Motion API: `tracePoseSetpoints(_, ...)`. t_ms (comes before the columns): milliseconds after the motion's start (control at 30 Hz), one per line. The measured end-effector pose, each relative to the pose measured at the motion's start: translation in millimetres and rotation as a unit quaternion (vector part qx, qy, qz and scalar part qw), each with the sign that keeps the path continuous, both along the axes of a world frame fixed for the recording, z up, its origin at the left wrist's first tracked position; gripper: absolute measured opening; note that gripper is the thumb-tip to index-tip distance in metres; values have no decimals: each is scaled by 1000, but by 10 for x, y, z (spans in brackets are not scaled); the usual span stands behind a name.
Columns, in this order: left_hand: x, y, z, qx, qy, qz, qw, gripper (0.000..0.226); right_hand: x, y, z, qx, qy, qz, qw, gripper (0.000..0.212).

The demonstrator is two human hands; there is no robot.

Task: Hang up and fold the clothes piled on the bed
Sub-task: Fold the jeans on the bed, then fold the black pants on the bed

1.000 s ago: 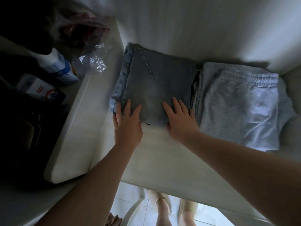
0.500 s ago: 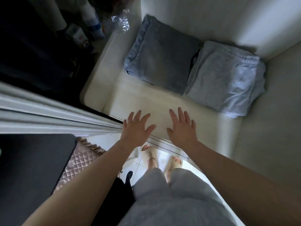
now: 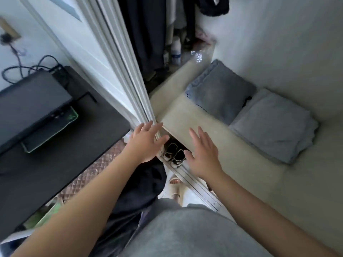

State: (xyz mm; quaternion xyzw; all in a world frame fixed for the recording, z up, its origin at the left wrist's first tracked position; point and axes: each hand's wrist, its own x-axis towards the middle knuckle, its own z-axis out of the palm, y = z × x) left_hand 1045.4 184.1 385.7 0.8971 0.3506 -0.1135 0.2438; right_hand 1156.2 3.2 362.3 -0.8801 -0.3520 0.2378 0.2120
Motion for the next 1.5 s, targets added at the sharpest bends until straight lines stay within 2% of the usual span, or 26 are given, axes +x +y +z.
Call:
tracePoseSetpoints(200, -990, -416, 460, 49, -103, 147, 983, 59, -464, -162, 439, 115, -18, 75, 990, 70)
tracePoseSetpoints(400, -2085, -991, 665, 77, -117, 273, 952, 55, -1010, -331, 727, 205, -11, 158, 966, 66)
tracePoseSetpoints(600, -2777, -1414, 845, 165, -105, 356, 914, 44, -1559, -349, 871, 220, -1, 243, 945, 64)
tracePoseSetpoints(833, -3717, -1771, 709, 151, -47, 513, 844, 49, -2262, -235, 857, 175, -19, 342, 923, 54)
tracePoseSetpoints(967, -4198, -1810, 584, 109, -49, 593, 797, 57, -2631, -134, 883, 142, -41, 369, 918, 51)
tracePoseSetpoints(1067, -4434, -1770, 477, 61, -110, 635, 762, 65, -2912, -96, 934, 139, -68, 366, 918, 51)
tracePoseSetpoints(1200, -4639, -1677, 367, 33, -193, 650, 734, 66, -3232, -42, 1000, 125, -90, 310, 938, 49)
tracePoseSetpoints(1267, -4717, -1640, 349, 2, -255, 670, 697, 67, -3355, -5, 1010, 132, -56, 268, 953, 45)
tracePoseSetpoints(1333, -4775, -1634, 327, -58, -311, 697, 643, 71, -3457, 30, 1000, 142, -30, 238, 960, 37)
tracePoseSetpoints(1433, -4856, -1652, 266, -183, -351, 729, 558, 70, -3545, 79, 995, 164, -51, 210, 963, 19)
tracePoseSetpoints(1500, -4935, -1656, 198, -255, -363, 718, 537, 55, -3563, 95, 992, 180, -85, 208, 958, 11)
